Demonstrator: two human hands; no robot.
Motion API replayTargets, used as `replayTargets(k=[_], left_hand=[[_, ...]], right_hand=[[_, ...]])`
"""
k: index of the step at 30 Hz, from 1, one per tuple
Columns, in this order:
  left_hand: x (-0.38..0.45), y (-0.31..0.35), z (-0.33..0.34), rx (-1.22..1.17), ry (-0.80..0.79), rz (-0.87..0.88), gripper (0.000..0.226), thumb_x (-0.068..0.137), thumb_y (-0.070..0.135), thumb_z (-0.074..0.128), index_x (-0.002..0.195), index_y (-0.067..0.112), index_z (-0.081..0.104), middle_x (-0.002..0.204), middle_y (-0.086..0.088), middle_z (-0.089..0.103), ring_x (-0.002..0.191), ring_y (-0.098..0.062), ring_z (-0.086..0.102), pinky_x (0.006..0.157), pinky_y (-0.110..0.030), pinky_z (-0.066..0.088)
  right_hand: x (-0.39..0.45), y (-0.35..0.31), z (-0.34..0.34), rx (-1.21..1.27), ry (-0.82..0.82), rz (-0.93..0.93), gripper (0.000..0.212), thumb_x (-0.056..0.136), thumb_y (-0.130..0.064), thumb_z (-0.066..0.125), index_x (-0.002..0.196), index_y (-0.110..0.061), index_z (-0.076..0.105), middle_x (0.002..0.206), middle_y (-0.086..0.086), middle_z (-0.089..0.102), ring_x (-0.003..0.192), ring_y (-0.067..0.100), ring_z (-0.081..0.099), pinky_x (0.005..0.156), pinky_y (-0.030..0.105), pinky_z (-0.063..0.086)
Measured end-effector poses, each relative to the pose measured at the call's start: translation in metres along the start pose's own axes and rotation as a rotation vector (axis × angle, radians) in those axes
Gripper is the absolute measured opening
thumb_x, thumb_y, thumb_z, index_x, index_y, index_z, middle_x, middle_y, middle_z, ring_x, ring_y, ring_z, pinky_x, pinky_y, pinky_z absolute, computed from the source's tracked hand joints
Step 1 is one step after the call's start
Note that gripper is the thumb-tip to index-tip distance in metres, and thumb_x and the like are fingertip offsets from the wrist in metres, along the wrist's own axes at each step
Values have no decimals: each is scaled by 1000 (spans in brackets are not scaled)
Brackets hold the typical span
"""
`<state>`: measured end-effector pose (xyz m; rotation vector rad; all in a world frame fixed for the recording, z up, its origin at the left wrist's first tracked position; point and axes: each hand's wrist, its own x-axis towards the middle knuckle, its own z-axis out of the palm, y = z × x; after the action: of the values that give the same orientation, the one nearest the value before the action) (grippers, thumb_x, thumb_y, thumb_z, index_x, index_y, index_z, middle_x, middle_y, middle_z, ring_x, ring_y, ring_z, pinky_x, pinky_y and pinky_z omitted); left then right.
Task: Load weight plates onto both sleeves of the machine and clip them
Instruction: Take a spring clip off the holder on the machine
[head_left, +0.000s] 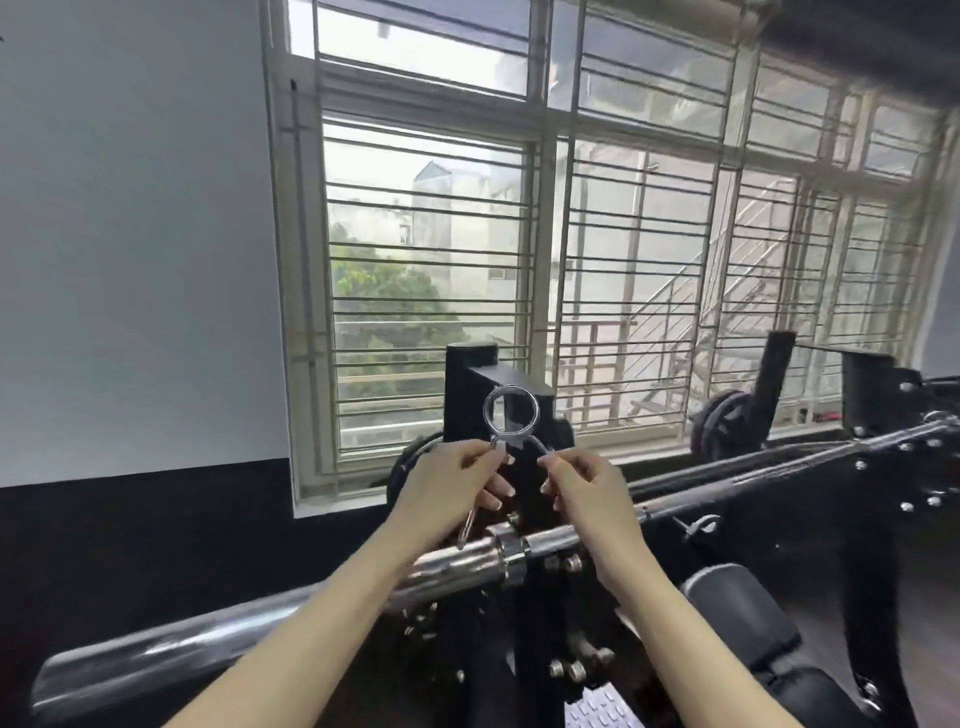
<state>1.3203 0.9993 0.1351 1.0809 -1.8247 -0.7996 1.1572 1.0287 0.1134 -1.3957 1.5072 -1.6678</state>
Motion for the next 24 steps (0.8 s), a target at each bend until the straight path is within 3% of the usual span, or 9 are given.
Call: replayTargets(k=[4,6,8,10,15,18,21,24], left_hand=[[69,2,-8,-103,-34,-11,27,102,31,55,100,10,73,72,1,74,55,-11,67,44,-11,41],[106,0,-5,-133,-27,-16,27,102,30,54,101,8,71,68,3,71,54,-9,66,43,-11,41],[140,-3,-2,-163,-22,-31,27,102,29,55,103,7,70,68,4,70,55,-9,67,43,-12,42],[176,-10,2,-178,-10,-57,26,101,30,57,103,8,70,72,1,70,59,-10,68,45,-14,46],[249,-42,21,-140,93,-153,19,93,27,69,87,9,71,84,-9,71,69,-17,69,47,-22,53],[273,-55,26,-82,105,-196,19,89,28,71,78,13,66,85,-12,70,65,-19,68,52,-29,59],[288,-53,24,101,153,-165,24,86,34,70,87,14,57,82,-8,71,57,-21,70,64,-34,63],[299,-49,23,150,132,-154,26,88,39,68,88,19,51,87,-7,69,67,-28,76,74,-40,63]], right_hand=[[81,7,12,-263,6,-129,22,99,-28,57,87,-19,73,72,-2,73,69,16,69,75,41,58],[122,10,17,-360,13,-195,23,100,-29,56,93,-19,75,85,-2,75,78,18,70,71,33,58],[158,8,19,-493,53,-257,23,101,-30,57,103,-18,76,98,0,76,90,19,69,71,25,48],[197,11,21,-590,65,-285,25,100,-33,58,104,-18,78,102,0,76,96,21,68,74,28,41],[270,29,29,-737,-37,-202,25,98,-36,60,104,-21,79,102,3,77,101,25,68,78,30,45],[289,33,32,-807,-113,-165,24,98,-34,60,104,-20,79,107,4,77,103,24,67,75,26,37],[302,34,34,-820,-133,-152,21,95,-34,63,103,-22,79,108,2,77,105,22,67,77,27,42],[308,32,36,-867,-157,-145,18,94,-33,64,102,-23,78,110,2,77,106,23,67,85,31,50]])
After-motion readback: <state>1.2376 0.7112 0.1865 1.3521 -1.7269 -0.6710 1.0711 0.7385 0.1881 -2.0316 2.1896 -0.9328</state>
